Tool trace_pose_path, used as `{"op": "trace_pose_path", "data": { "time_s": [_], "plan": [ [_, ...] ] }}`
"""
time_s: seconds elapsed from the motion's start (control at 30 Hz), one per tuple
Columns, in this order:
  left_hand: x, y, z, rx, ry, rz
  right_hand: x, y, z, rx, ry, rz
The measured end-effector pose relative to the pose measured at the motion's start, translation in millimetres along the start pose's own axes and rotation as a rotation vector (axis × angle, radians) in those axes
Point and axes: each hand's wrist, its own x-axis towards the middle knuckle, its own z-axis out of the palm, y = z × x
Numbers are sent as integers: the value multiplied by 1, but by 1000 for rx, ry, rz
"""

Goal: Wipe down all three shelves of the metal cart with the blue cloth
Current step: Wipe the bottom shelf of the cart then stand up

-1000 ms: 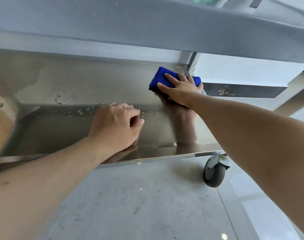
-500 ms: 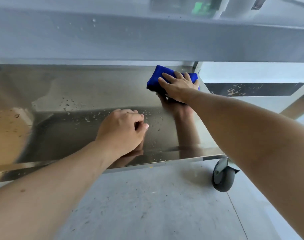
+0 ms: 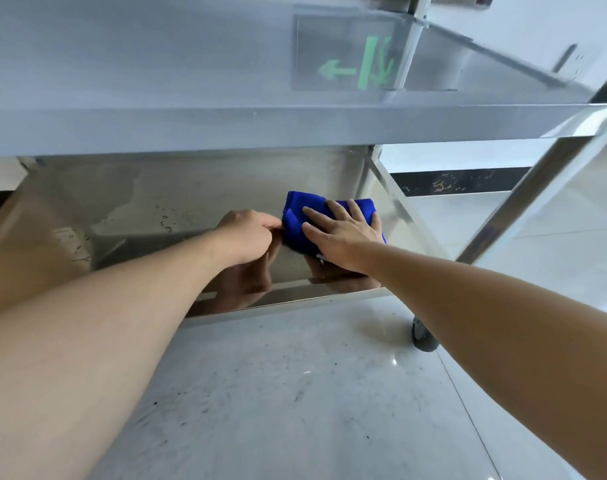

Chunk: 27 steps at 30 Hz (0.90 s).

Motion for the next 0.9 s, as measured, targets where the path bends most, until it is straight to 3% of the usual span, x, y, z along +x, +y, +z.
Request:
{"op": "trace_pose_path", "data": {
  "time_s": [0.33,0.67,0.9],
  "plan": [
    [9,0,-9,-2,-102,27,-75,-24,18,151,-3,11],
    [2,-10,-1,18,-95,129,-91,-57,21,146,6,9],
    [-2,-51,-13,118,253,136,-63,-74,19,128,-11,-85]
  ]
}}
